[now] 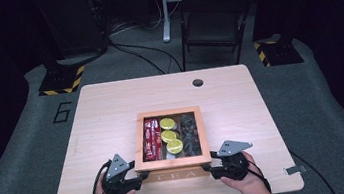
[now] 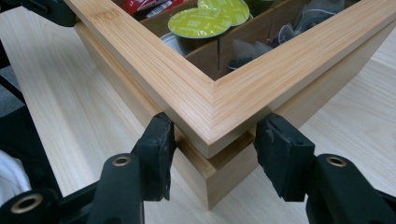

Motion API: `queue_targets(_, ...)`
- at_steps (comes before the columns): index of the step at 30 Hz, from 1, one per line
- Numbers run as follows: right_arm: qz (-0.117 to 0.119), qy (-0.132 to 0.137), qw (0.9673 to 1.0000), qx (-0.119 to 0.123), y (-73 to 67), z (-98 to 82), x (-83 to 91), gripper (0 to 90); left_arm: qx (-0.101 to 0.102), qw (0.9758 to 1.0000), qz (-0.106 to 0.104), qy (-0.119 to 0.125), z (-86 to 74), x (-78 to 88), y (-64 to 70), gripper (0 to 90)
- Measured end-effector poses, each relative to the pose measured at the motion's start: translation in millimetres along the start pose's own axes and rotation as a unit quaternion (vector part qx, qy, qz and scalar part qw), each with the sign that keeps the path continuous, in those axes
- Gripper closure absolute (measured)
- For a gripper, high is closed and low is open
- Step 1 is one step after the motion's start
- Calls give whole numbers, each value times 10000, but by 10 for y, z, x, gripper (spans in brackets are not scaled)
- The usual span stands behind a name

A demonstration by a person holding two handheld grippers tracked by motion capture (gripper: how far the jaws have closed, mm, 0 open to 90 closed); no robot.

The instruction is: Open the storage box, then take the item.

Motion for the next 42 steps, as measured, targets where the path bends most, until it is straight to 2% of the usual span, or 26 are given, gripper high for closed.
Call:
queue_targets(3,-21,25,10000,35,7,21,-3,475,-33,10000,7,28,27,-5,-12,415)
queue_targets(5,-17,28,10000,82,16,45,2,473,26,10000,24,35,60,-2,-8,415)
queue_targets(7,-64,72,9999,62,10,72,17,474,153,9999,-32,41,109,19,-15,416)
queue_targets(8,-111,128,9999,23,9,97,36,474,149,9999,-41,50,129,30,-25,415)
queue_targets(12,-81,184,9997,-107,26,182,82,474,68,9999,56,73,212,86,-51,415)
queue_targets(14,-86,179,9998,-91,34,217,97,470,24,9998,157,70,241,101,-46,414)
queue_targets(17,-143,147,9997,-130,31,264,104,464,105,9997,176,153,265,107,-54,414)
queue_targets(21,-145,180,9995,-217,51,338,116,464,264,9992,174,263,334,130,-81,414)
queue_targets(23,-177,213,9991,-336,57,379,130,465,289,9993,97,225,371,130,-108,414)
queue_targets(26,-192,316,9986,-379,75,397,159,464,222,9997,-2,102,437,100,-154,414)
queue_targets(32,-255,424,9982,-342,122,452,206,451,356,9992,59,173,496,99,-171,414)
queue_targets(35,-323,417,9985,-160,124,494,225,448,333,9989,269,177,530,111,-176,415)
queue_targets(38,-382,435,9983,-1,127,547,253,441,425,9985,268,207,561,116,-207,415)
queue_targets(39,-392,420,9983,-5,127,557,257,438,419,9985,289,208,572,119,-218,415)
queue_targets(42,-411,448,9981,60,148,596,266,430,223,9984,440,273,622,136,-217,418)
Point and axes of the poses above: each handheld gripper's, and its own axes: x roughly backward along the jaws, z roughly out of its top, y roughly to its right, the point moved 2 cm from there along -x, roughly forward along the jaws, and after that the axes turned 4 degrees about z, right-handed, at the moved point
